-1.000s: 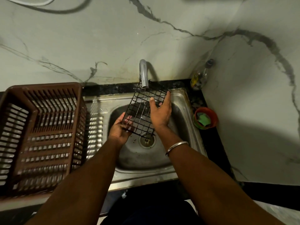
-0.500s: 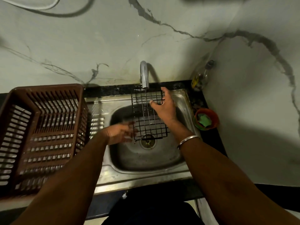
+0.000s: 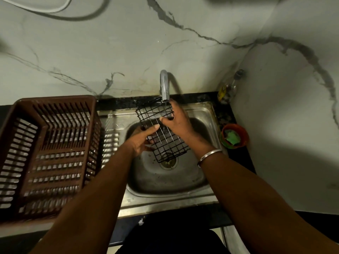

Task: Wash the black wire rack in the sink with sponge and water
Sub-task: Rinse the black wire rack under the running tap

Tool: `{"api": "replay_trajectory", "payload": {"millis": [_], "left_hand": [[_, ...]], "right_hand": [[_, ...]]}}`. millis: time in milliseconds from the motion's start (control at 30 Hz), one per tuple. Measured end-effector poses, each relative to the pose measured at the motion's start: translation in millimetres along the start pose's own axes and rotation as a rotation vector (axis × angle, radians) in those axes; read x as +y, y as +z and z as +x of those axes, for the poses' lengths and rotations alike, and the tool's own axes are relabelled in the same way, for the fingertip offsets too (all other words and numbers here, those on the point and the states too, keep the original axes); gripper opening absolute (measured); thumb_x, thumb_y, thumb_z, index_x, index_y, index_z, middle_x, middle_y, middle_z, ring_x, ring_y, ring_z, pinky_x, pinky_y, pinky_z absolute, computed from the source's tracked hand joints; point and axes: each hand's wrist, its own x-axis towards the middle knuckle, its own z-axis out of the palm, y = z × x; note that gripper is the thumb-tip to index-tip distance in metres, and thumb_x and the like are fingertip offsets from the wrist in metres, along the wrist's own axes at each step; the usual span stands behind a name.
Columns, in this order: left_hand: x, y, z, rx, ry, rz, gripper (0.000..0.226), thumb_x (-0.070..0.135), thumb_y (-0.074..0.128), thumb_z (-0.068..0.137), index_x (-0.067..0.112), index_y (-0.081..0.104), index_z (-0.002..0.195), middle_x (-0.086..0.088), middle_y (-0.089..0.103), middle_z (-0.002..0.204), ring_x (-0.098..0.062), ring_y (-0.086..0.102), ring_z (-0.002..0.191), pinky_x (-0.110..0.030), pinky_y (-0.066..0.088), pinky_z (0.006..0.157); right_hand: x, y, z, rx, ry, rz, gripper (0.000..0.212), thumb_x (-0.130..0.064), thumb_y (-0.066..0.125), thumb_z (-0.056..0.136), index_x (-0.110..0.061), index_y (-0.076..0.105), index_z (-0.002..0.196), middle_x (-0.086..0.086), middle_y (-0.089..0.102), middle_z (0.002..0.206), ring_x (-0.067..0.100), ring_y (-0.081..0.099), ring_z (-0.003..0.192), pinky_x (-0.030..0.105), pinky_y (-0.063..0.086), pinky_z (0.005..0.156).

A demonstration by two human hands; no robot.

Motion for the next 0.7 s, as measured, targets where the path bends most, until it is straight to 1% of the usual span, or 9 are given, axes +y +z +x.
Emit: {"api": "replay_trajectory", "payload": {"millis": [100, 200, 267, 333, 400, 500, 567, 633, 700], "left_hand": [[-6.0, -0.8, -5.2, 0.023, 0.003, -0.080, 0.099, 0.048, 0.098, 0.064, 0.025, 0.052, 0.149, -0.007, 0.066, 0.140, -0.037, 0.065, 0.123, -0.063, 0.058, 0.087], [-9.7, 2.9, -8.1, 0.054, -0.005, -0.123, 0.119, 0.053, 0.104, 0.054, 0.025, 0.047, 0.154, -0.007, 0.066, 0.142, -0.037, 0.066, 0.123, -0.061, 0.061, 0.078], [-10.2, 3.4, -9.2, 0.066, 0.000, -0.142, 0.101, 0.054, 0.101, 0.060, 0.026, 0.055, 0.145, -0.006, 0.068, 0.139, -0.038, 0.065, 0.124, -0.060, 0.061, 0.077], [-12.8, -0.2, -6.7, 0.067, 0.012, -0.143, 0.089, 0.054, 0.097, 0.068, 0.026, 0.059, 0.142, -0.005, 0.071, 0.137, -0.037, 0.065, 0.125, -0.058, 0.061, 0.075], [-12.6, -1.8, -8.0, 0.084, 0.024, -0.131, 0.090, 0.055, 0.098, 0.067, 0.026, 0.059, 0.142, -0.005, 0.073, 0.135, -0.035, 0.068, 0.123, -0.058, 0.062, 0.074], [-10.3, 0.5, -8.0, 0.086, 0.035, -0.146, 0.078, 0.052, 0.096, 0.069, 0.025, 0.063, 0.134, -0.004, 0.074, 0.131, -0.033, 0.069, 0.118, -0.065, 0.060, 0.087], [-10.5, 3.1, -5.7, 0.077, 0.046, -0.154, 0.089, 0.055, 0.097, 0.065, 0.024, 0.062, 0.140, -0.005, 0.075, 0.131, -0.034, 0.070, 0.119, -0.063, 0.060, 0.085], [-10.3, 4.4, -6.7, 0.079, 0.068, -0.148, 0.097, 0.059, 0.099, 0.059, 0.024, 0.062, 0.141, -0.004, 0.076, 0.129, -0.034, 0.070, 0.121, -0.061, 0.061, 0.084], [-10.4, 4.5, -6.9, 0.086, 0.080, -0.147, 0.087, 0.057, 0.098, 0.064, 0.026, 0.064, 0.139, -0.004, 0.076, 0.130, -0.035, 0.068, 0.123, -0.062, 0.060, 0.087]], "right_hand": [[-4.6, 6.6, -4.1, 0.028, -0.079, -0.285, 0.078, -0.048, 0.070, 0.095, -0.035, 0.030, 0.161, 0.010, 0.038, 0.149, 0.024, 0.046, 0.130, 0.049, 0.052, 0.104], [-10.0, 18.2, -14.6, 0.113, -0.105, -0.674, 0.077, -0.059, 0.050, 0.101, -0.034, 0.016, 0.166, 0.016, 0.016, 0.169, 0.037, 0.024, 0.152, 0.054, 0.031, 0.117], [-5.1, 25.9, -22.6, 0.018, -0.225, -0.779, 0.073, -0.051, 0.035, 0.108, -0.026, 0.002, 0.168, 0.017, -0.005, 0.175, 0.038, -0.001, 0.161, 0.060, 0.018, 0.126], [5.2, 25.7, -25.1, -0.072, -0.332, -0.826, 0.068, -0.047, 0.023, 0.109, -0.025, -0.001, 0.168, 0.014, -0.014, 0.174, 0.034, -0.016, 0.161, 0.060, 0.009, 0.129], [11.2, 25.5, -25.7, -0.068, -0.323, -0.834, 0.067, -0.050, 0.019, 0.109, -0.027, -0.001, 0.168, 0.012, -0.014, 0.175, 0.034, -0.018, 0.160, 0.059, 0.004, 0.130], [13.5, 33.3, -30.2, -0.078, -0.388, -0.842, 0.071, -0.050, 0.021, 0.109, -0.018, -0.002, 0.168, 0.014, -0.014, 0.174, 0.033, -0.017, 0.161, 0.056, 0.002, 0.130], [16.1, 33.6, -31.3, -0.087, -0.418, -0.843, 0.073, -0.051, 0.023, 0.109, -0.017, -0.003, 0.168, 0.012, -0.014, 0.175, 0.029, -0.016, 0.161, 0.055, 0.004, 0.131], [17.4, 31.9, -32.6, -0.026, -0.363, -0.803, 0.077, -0.054, 0.023, 0.108, -0.013, -0.004, 0.168, 0.013, -0.015, 0.174, 0.029, -0.017, 0.161, 0.053, 0.000, 0.131], [21.3, 33.1, -36.3, -0.018, -0.435, -0.853, 0.079, -0.056, 0.024, 0.109, -0.010, 0.000, 0.168, 0.015, -0.011, 0.175, 0.031, -0.014, 0.162, 0.054, 0.003, 0.131]]}}
